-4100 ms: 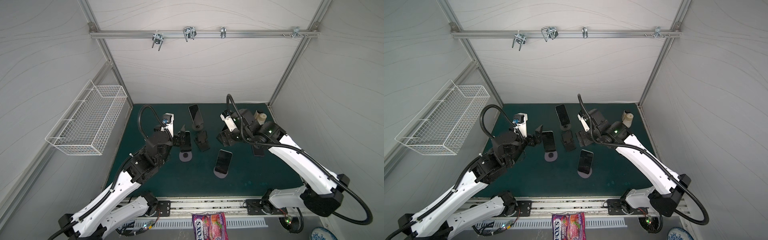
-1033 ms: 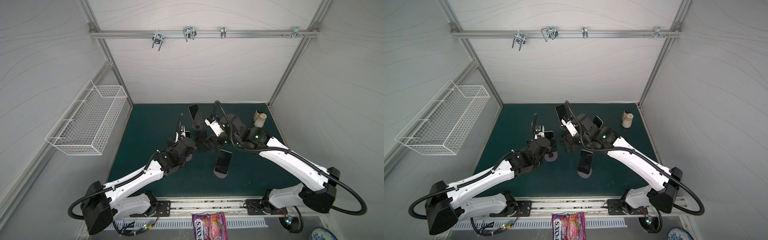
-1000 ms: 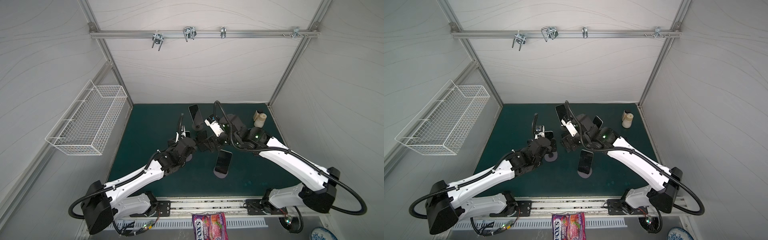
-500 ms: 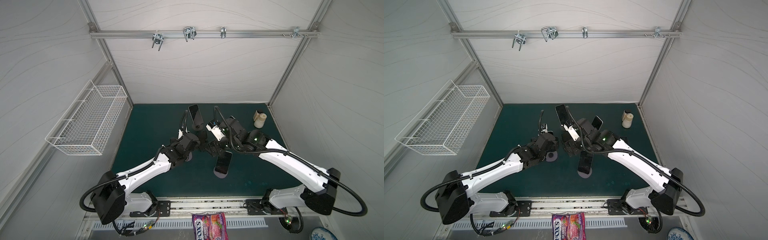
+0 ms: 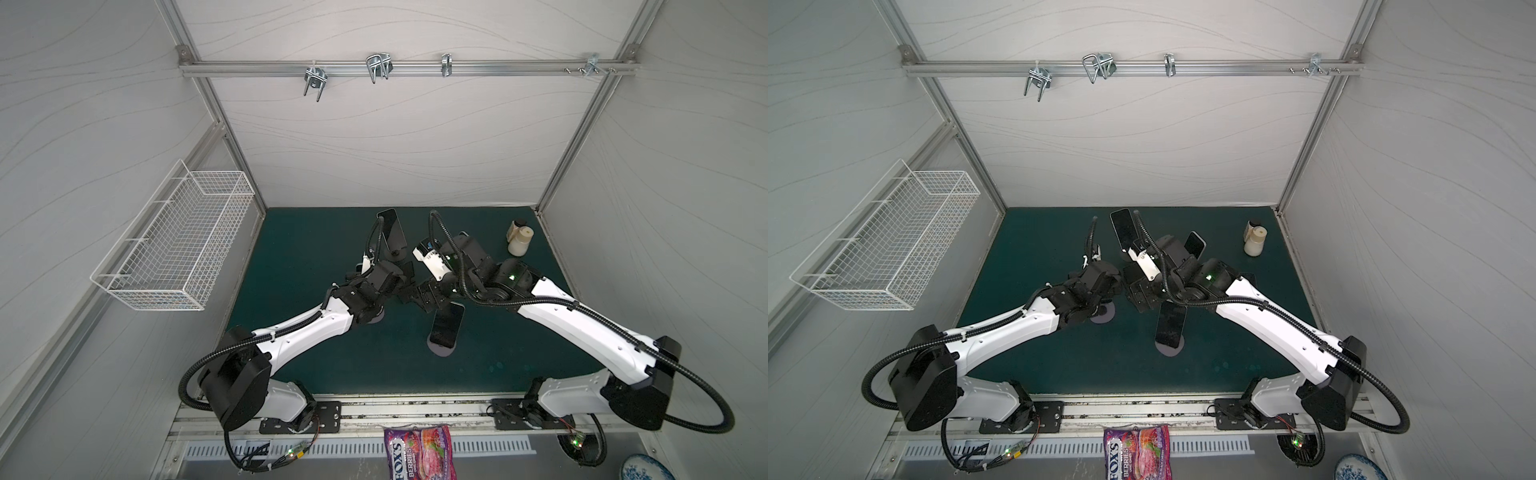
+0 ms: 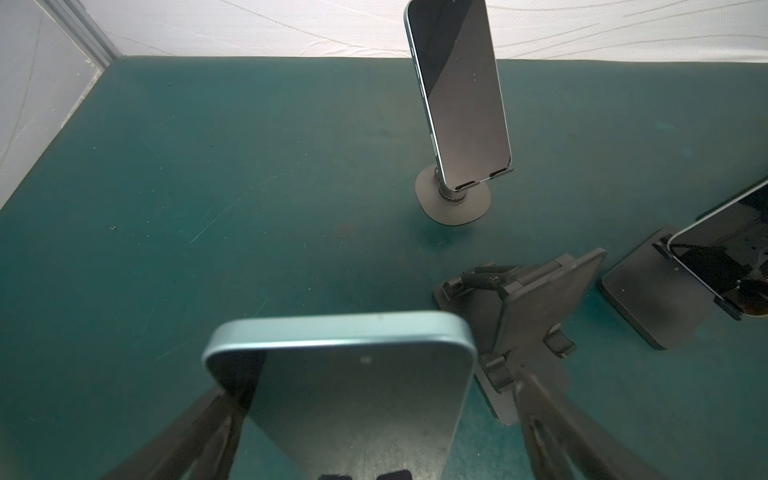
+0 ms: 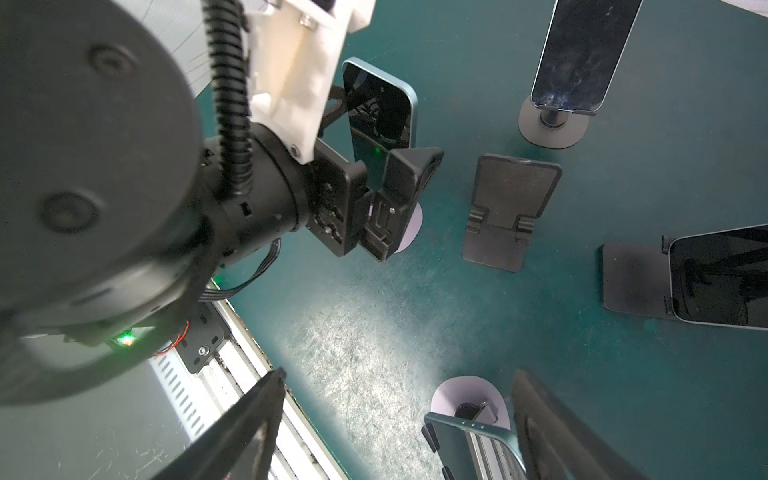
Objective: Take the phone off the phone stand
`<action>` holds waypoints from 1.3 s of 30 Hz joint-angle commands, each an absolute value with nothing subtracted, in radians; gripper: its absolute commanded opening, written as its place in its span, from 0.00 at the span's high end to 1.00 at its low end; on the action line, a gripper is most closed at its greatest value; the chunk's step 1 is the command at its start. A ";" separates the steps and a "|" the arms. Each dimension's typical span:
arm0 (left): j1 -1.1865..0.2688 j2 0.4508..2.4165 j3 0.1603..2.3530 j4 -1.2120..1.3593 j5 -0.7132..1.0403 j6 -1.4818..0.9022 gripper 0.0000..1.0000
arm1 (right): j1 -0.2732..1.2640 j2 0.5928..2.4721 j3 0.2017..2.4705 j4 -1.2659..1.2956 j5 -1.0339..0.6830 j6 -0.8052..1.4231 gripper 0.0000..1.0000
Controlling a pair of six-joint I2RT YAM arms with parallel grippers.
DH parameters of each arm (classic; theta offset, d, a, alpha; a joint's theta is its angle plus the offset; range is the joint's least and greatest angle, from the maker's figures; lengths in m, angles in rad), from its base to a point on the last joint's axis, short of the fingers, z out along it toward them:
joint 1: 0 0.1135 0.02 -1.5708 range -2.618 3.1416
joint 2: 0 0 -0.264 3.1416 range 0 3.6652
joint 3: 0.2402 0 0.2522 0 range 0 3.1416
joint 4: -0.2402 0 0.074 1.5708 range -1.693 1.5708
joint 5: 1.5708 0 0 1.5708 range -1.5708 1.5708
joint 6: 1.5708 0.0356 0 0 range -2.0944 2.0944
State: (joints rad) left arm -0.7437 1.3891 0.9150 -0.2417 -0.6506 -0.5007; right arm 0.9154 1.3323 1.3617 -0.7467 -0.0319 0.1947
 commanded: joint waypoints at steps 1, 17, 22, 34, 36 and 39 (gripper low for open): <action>-0.734 1.394 0.950 -0.202 -0.666 -0.498 0.02 | 0.908 1.329 1.357 -0.747 -0.059 0.200 0.13; -0.709 1.438 0.957 -0.174 -0.643 -0.485 0.06 | 0.893 1.339 1.350 -0.743 -0.058 0.187 0.13; -0.705 1.442 0.948 -0.169 -0.640 -0.490 0.07 | 0.891 1.359 1.352 -0.733 -0.055 0.198 0.13; -0.691 1.445 0.943 -0.178 -0.616 -0.479 0.09 | 0.891 1.380 1.355 -0.730 -0.072 0.210 0.13; -0.691 1.448 0.943 -0.178 -0.616 -0.482 0.09 | 0.892 1.381 1.355 -0.730 -0.073 0.208 0.13; -0.690 1.455 0.949 -0.177 -0.612 -0.488 0.10 | 0.893 1.382 1.356 -0.731 -0.080 0.206 0.13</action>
State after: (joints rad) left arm -0.6941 1.4353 0.9157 -0.1947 -0.6113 -0.4709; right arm 0.8963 1.3758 1.3598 -0.7403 -0.0647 0.1963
